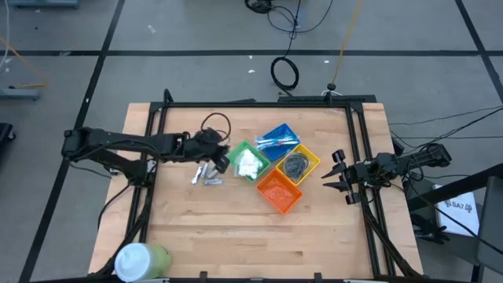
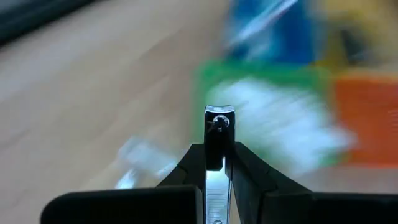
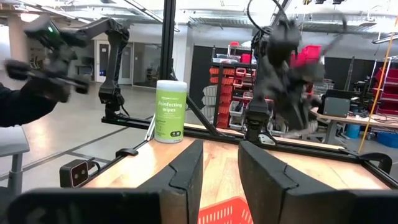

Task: Pick & Place Travel size toiletries
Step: Put the silver nail cutter into the orange bin

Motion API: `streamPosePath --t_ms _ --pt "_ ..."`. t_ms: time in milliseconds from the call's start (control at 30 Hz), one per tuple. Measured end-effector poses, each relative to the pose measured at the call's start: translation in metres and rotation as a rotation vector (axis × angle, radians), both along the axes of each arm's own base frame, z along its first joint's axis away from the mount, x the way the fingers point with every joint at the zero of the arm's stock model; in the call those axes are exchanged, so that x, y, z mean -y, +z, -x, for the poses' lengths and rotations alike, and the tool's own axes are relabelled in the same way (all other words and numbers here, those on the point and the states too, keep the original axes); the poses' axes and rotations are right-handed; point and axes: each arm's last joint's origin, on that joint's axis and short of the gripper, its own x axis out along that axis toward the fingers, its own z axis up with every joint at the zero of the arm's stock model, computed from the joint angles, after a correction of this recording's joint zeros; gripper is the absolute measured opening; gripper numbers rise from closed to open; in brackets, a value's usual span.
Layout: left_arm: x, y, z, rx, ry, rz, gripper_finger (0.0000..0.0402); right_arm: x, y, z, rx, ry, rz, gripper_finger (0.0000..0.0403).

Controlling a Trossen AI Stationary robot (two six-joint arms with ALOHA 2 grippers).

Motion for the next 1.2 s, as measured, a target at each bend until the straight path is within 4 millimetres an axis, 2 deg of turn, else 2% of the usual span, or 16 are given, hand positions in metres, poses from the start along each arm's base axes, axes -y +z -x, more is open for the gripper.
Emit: streamPosePath --t_ms 167,267,400,533,700,833,1033,1200 --pt "0.024 0.03 -0.029 0.294 -0.297 -0.087 0.0032 0.0 0.0 0.0 -0.001 0.0 0.0 0.0091" --pt "0.036 0.041 -0.044 0.403 -0.405 -0.087 0.0032 0.0 0.0 0.0 0.0 0.0 0.0 0.0091" --pt "0.047 0.046 -0.067 0.367 -0.452 -0.098 0.0032 0.0 0.0 0.0 0.0 0.0 0.0 0.0091" --pt "0.055 0.041 -0.1 0.262 -0.491 -0.105 0.0032 0.0 0.0 0.0 0.0 0.0 0.0 0.0091" --pt "0.06 0.016 -0.143 0.15 -0.502 -0.087 0.0032 0.0 0.0 0.0 0.0 0.0 0.0 0.0091" --pt "0.062 -0.01 -0.167 0.106 -0.507 -0.045 0.0032 0.0 0.0 0.0 0.0 0.0 0.0 0.0091" --pt "0.066 -0.046 -0.187 0.072 -0.495 0.026 0.0032 0.0 0.0 0.0 0.0 0.0 0.0 0.0091" --pt "0.064 -0.065 -0.192 0.046 -0.484 0.047 0.004 0.0 0.0 0.0 0.0 0.0 0.0 0.0091"
